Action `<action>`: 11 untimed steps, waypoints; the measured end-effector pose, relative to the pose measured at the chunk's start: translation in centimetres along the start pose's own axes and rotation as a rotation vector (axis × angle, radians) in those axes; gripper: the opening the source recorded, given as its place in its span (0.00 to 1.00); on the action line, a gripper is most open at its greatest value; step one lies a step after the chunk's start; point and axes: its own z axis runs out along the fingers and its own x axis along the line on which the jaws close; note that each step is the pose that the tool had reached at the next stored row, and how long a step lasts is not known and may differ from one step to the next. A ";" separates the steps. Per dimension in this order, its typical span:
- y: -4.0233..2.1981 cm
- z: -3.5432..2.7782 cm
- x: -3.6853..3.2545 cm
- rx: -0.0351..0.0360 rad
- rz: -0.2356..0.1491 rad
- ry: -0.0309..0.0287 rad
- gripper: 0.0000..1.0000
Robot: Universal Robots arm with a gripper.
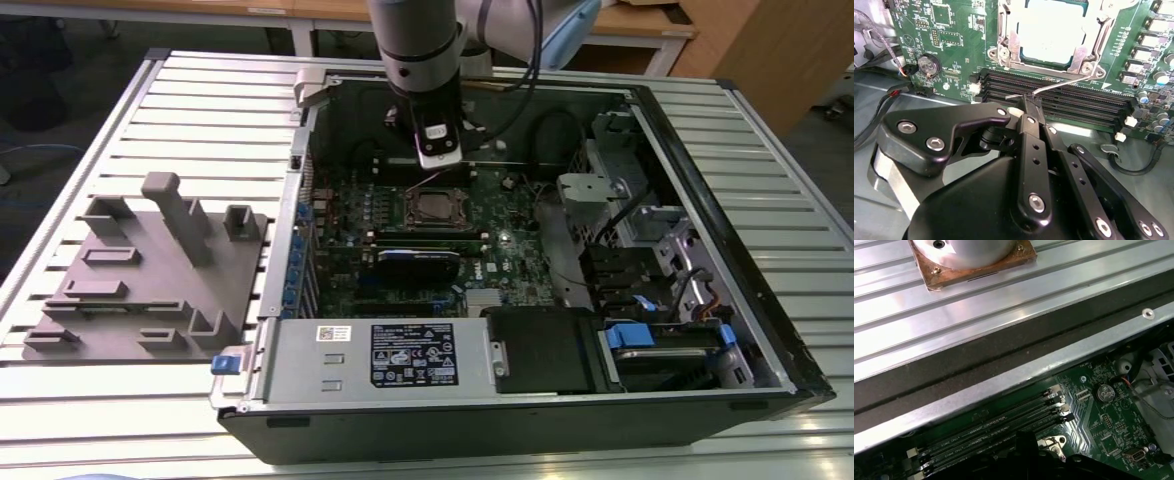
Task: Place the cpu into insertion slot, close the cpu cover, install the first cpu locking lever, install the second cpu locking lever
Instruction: 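Install the first cpu locking lever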
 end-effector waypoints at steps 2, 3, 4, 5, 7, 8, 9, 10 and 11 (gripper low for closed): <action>-0.06 0.11 0.00 -0.0010 0.000 -0.0012 0.10; -0.10 0.17 0.00 -0.0015 0.000 -0.0020 0.10; -0.13 0.23 0.00 -0.0021 -0.001 -0.0029 0.10; -0.16 0.30 0.00 -0.0026 -0.001 -0.0038 0.10; -0.22 0.43 0.01 -0.0036 -0.001 -0.0057 0.10; -0.25 0.47 0.01 -0.0038 -0.001 -0.0060 0.10; -0.26 0.49 0.01 -0.0037 -0.001 -0.0061 0.10; -0.26 0.49 0.01 -0.0037 -0.001 -0.0061 0.10; -0.26 0.49 0.01 -0.0036 -0.001 -0.0062 0.10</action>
